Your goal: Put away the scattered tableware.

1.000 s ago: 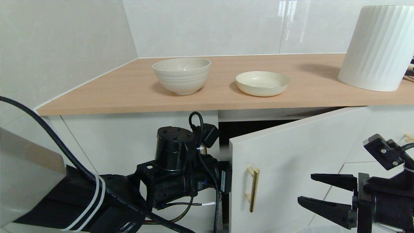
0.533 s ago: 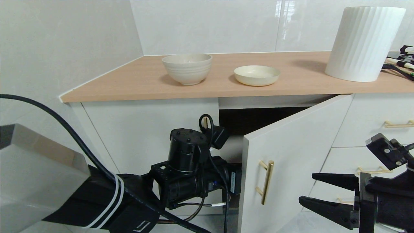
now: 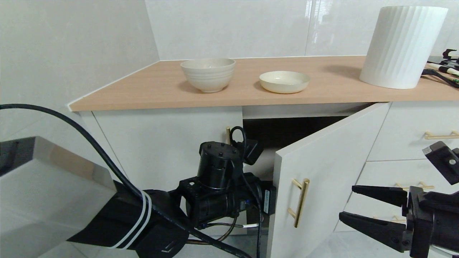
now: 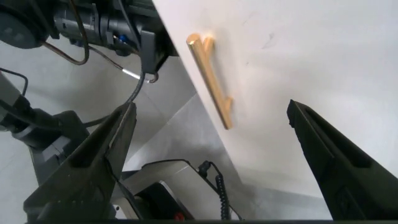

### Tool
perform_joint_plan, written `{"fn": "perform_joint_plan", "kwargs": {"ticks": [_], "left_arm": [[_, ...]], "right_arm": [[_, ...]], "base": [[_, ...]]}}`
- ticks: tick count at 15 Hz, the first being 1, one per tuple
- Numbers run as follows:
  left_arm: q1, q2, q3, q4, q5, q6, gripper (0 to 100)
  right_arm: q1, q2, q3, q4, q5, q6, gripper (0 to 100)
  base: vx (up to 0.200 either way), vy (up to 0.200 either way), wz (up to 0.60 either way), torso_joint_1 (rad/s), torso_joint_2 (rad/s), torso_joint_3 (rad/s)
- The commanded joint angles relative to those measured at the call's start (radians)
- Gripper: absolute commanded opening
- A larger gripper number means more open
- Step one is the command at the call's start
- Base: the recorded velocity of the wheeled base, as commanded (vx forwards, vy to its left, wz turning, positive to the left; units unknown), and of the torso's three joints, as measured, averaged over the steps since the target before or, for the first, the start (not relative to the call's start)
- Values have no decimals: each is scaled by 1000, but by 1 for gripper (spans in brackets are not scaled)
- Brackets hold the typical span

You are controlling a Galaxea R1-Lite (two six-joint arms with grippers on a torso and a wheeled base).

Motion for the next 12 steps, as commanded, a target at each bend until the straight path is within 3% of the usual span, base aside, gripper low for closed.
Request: {"fn": "perform_joint_plan", "kwargs": {"ticks": [1,5,7,9,12], "left_arm": [[-20,21,-22,11,-1,0,0],[-35,35,-51,35,-4,-5,0],[-55,44,-64,35,-4,-25,0],[-92,56,-84,35,-4,-49,0],[-148,56,-93,31,-1,-49,0]], "right_arm": [[1,-9,1,-1,1,0,100],[1,-57,-13,-1,1,0,100],[1,-89,-22,-1,1,0,100],[1,-136,-37,-1,3,0,100],[1,-188,-54,-1,4,20,100]], "base": [[0,0,0,0,0,0],[0,0,0,0,0,0],[0,0,0,0,0,0],[0,0,0,0,0,0],[0,0,0,0,0,0]]}}
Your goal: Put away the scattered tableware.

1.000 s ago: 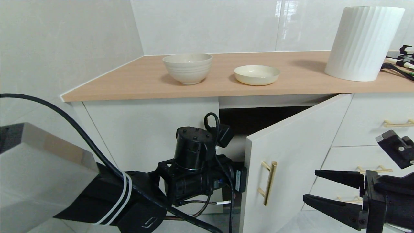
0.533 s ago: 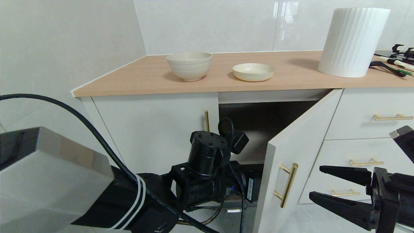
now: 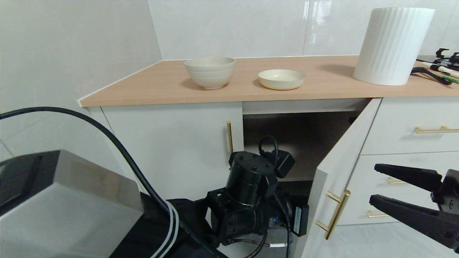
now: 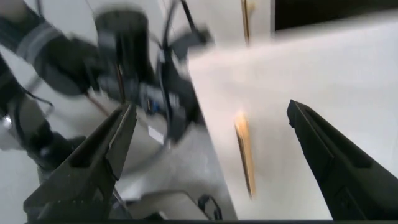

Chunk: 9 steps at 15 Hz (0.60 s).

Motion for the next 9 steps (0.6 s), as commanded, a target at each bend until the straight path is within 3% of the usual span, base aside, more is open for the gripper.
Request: {"fn": "perform_joint_plan", "kwargs": {"ticks": [1,2,6,9], "left_arm": [[-50,3,-30,0,2,-1,0],[-57,3,-39,2,2,-1,0],[-197,74,-175,5,18,-1,0],[-286,78,-223,71,19,-1,0]], "right_arm": [[1,-58,-22,0,2,14,100],[1,-63,-24,0,2,18,100],[1,-100,-40,4,2,30,100],[1,-101,-53,39,4,31,100]], "base": [[0,0,0,0,0,0],[0,0,0,0,0,0],[0,0,0,0,0,0],[0,0,0,0,0,0]]}}
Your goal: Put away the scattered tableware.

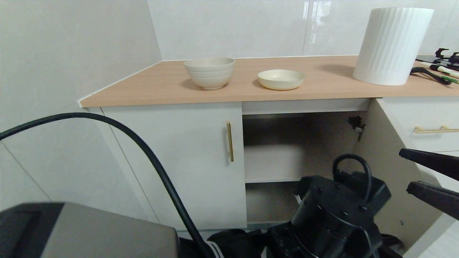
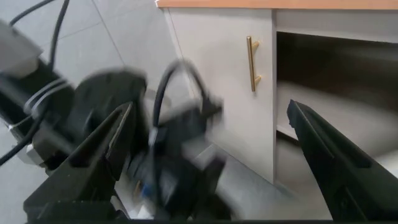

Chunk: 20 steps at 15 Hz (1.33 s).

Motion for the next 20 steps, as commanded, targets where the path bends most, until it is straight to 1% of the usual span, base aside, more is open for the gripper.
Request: {"fn": "perform_joint_plan", "kwargs": {"ticks": [1,2,3,4,5,6,7,10,11,12,13,14,15,16,17,18,19,20], "left_arm": [[-50,-3,-8,16,24,0,0],[-48,-23,8,14,64,-2,0],[-34,-43,27,14,101,0,0],[-27,-49,35,14,110,1,0],[59,-113,61,17,162,9,0],[141,-161,94,17,164,9,0],[204,-204,128,19,167,9,0],[415,-371,323,19,165,11,0],[460,-420,377,19,165,11,0],[486,-469,432,22,165,11,0],[501,-513,475,27,165,11,100],[520,-573,521,36,167,11,100],[541,-607,545,37,167,11,100],[566,-648,568,44,167,11,100],[590,-693,579,77,167,12,100],[598,-713,581,102,167,15,100],[613,-747,564,177,159,32,100],[635,-787,524,264,164,64,100]], "right_arm": [[1,-4,-4,5,1,-1,100],[1,-2,-6,7,1,0,100],[1,2,-7,7,1,0,100],[1,5,-10,8,-1,0,100],[-1,37,-26,24,-8,11,100],[-2,62,-32,33,-8,26,100],[-2,93,-35,34,-8,26,100],[1,186,-82,36,-10,26,100],[1,218,-105,36,-10,26,100],[5,246,-124,36,-10,26,100],[21,266,-138,37,-10,26,100],[56,289,-178,85,-11,26,100],[60,309,-224,151,-13,25,100],[67,350,-300,231,-28,23,100],[67,401,-374,304,-94,19,100],[68,421,-398,324,-136,17,100],[94,456,-425,341,-243,20,100],[133,473,-420,344,-317,20,100]], "base": [[0,0,0,0,0,0],[0,0,0,0,0,0],[0,0,0,0,0,0],[0,0,0,0,0,0],[0,0,0,0,0,0],[0,0,0,0,0,0],[0,0,0,0,0,0],[0,0,0,0,0,0],[0,0,0,0,0,0],[0,0,0,0,0,0],[0,0,0,0,0,0],[0,0,0,0,0,0],[0,0,0,0,0,0],[0,0,0,0,0,0],[0,0,0,0,0,0],[0,0,0,0,0,0],[0,0,0,0,0,0],[0,0,0,0,0,0]]}}
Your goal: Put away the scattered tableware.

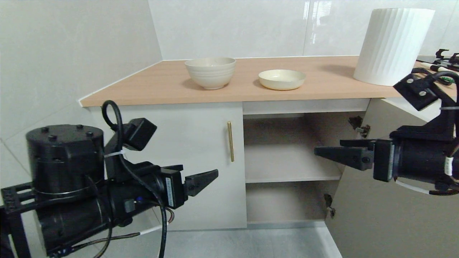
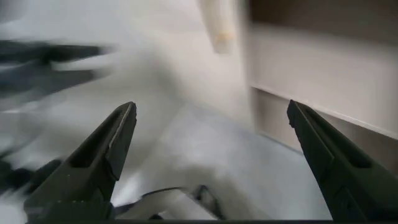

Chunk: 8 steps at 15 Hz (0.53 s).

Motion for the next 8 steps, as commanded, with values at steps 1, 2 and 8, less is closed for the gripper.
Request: {"fn": "perform_joint_plan", "kwargs": {"ticks": [1,2,8], "left_arm": [[44,-123,-47,119,4,28,100],[51,-146,-54,144,4,30,100],[66,-174,-67,157,2,28,100]], "right_arm": [[57,72,-16,8,-72,-2,100],[57,63,-8,8,-77,-2,100],[62,6,-8,-3,-81,7,100]], "base": [[0,0,0,0,0,0],[0,0,0,0,0,0],[0,0,0,0,0,0]]}}
